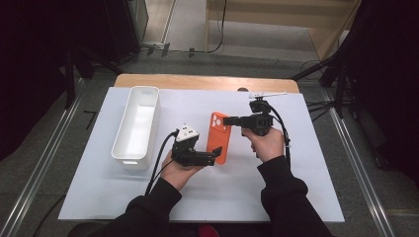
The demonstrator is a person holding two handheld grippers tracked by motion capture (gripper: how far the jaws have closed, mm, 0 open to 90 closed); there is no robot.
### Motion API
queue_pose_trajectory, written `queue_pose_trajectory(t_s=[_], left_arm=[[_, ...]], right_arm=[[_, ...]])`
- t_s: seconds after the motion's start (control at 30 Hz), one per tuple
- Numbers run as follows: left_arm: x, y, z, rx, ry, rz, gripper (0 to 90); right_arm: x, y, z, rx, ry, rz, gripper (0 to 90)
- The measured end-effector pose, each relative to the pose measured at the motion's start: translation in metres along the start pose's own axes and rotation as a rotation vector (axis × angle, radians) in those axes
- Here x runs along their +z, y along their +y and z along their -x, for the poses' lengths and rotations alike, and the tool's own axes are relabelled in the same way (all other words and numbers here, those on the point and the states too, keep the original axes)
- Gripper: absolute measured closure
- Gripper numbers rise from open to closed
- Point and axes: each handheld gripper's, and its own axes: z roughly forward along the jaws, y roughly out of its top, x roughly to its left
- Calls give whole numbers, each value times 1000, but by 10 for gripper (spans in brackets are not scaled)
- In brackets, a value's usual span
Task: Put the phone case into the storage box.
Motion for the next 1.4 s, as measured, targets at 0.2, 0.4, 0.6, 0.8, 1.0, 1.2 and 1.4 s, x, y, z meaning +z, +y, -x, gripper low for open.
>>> queue_pose_trajectory(t_s=[0.2,0.4,0.6,0.8,1.0,1.2,1.4], left_arm=[[3,2,-6,-14,-37,-88,44],[3,3,-9,-18,-76,-127,44],[3,5,-12,-29,-88,-176,131],[2,8,-14,-22,-98,-212,133],[0,8,-15,-1,-119,-216,178],[0,8,-13,44,-116,-257,221],[0,9,-14,45,-119,-279,222]], right_arm=[[0,0,1,-34,-15,-8,749],[-2,-1,-3,-86,-47,5,749],[-7,-2,-6,-128,-81,32,749],[-13,-4,-7,-165,-111,63,749],[-14,-7,-9,-180,-130,87,749],[-14,-13,-11,-187,-148,108,749],[-14,-19,-13,-229,-162,140,749]])
